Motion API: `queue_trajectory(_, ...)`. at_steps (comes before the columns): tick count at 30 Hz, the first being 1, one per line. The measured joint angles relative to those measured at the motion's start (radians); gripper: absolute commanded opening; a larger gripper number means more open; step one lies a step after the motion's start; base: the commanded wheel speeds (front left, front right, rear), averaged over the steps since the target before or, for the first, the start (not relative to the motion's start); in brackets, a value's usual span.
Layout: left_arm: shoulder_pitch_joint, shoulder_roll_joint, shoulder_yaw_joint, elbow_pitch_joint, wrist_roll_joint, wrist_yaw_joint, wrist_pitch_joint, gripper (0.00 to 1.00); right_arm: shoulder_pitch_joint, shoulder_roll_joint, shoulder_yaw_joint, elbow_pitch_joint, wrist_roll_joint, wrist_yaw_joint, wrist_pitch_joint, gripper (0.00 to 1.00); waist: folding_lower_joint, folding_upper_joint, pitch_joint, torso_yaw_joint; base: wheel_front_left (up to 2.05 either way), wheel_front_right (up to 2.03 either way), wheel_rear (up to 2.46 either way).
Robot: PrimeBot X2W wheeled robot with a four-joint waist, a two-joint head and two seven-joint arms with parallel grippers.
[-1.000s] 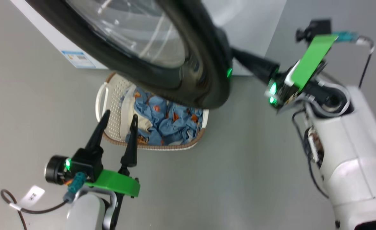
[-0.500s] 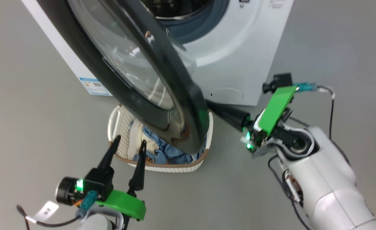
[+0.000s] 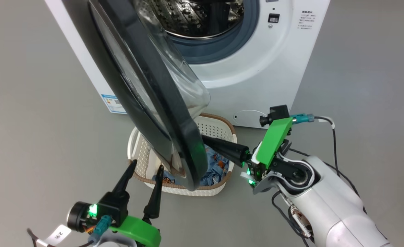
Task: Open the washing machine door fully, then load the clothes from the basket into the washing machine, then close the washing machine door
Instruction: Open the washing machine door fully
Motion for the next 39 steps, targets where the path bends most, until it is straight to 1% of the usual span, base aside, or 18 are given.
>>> queue_trajectory(10, 0.001, 0.001, 0.0, 0.0, -0.007, 0.006, 0.0, 1.0, -0.003, 0.002, 0.061, 0.018, 0.057, 0.0, -0.031, 0.0, 0.0, 0.0, -0.006, 0.004, 0.0, 0.0, 0.0)
queue_trajectory(16, 0.001, 0.001, 0.002, 0.0, -0.007, 0.006, 0.0, 1.0, -0.004, 0.005, 0.066, 0.029, 0.064, 0.0, -0.059, 0.0, 0.0, 0.0, -0.007, -0.002, 0.0, 0.0, 0.0)
queue_trajectory(20, 0.001, 0.001, 0.003, 0.001, -0.007, 0.006, 0.0, 1.0, -0.004, 0.004, 0.033, 0.024, 0.076, 0.0, -0.101, 0.0, 0.0, 0.0, -0.007, -0.007, 0.0, 0.0, 0.0)
queue_trajectory(24, 0.001, 0.001, 0.008, 0.002, -0.007, 0.006, 0.0, 1.0, 0.003, -0.016, -0.013, -0.01, 0.085, 0.0, -0.149, 0.0, 0.0, 0.0, -0.008, -0.014, 0.0, 0.0, 0.0)
queue_trajectory(28, 0.001, 0.001, 0.016, 0.005, -0.007, 0.006, 0.0, 1.0, 0.05, -0.046, -0.068, -0.076, 0.092, 0.0, -0.206, 0.0, 0.0, 0.0, -0.011, -0.025, 0.0, 0.0, 0.0)
queue_trajectory(32, 0.001, 0.001, 0.025, 0.009, -0.005, 0.006, 0.0, 1.0, 0.13, -0.083, -0.124, -0.157, 0.081, 0.0, -0.28, 0.0, 0.0, 0.0, -0.019, -0.037, 0.0, 0.0, 0.0)
queue_trajectory(33, 0.001, 0.001, 0.027, 0.01, -0.005, 0.005, 0.0, 1.0, 0.155, -0.092, -0.134, -0.179, 0.07, 0.0, -0.298, 0.32, 0.0, 0.0, -0.022, -0.04, 0.0, 0.0, 0.0)
queue_trajectory(34, 0.001, 0.001, 0.029, 0.012, -0.005, 0.005, 0.0, 1.0, 0.182, -0.101, -0.145, -0.205, 0.058, 0.0, -0.316, 0.73, 0.0, 0.0, -0.025, -0.042, 0.0, 0.0, 0.0)
queue_trajectory(35, 0.001, 0.001, 0.033, 0.013, -0.005, 0.005, 0.0, 1.0, 0.211, -0.108, -0.153, -0.23, 0.046, 0.0, -0.336, 1.0, 0.0, 0.0, -0.028, -0.044, 0.0, 0.0, 0.0)
queue_trajectory(39, 0.003, 0.001, 0.049, 0.016, 0.002, 0.004, 0.0, 1.0, 0.329, -0.117, -0.163, -0.311, -0.004, 0.0, -0.406, 1.0, 0.0, 0.0, -0.043, -0.055, 0.0, 0.0, 0.0)
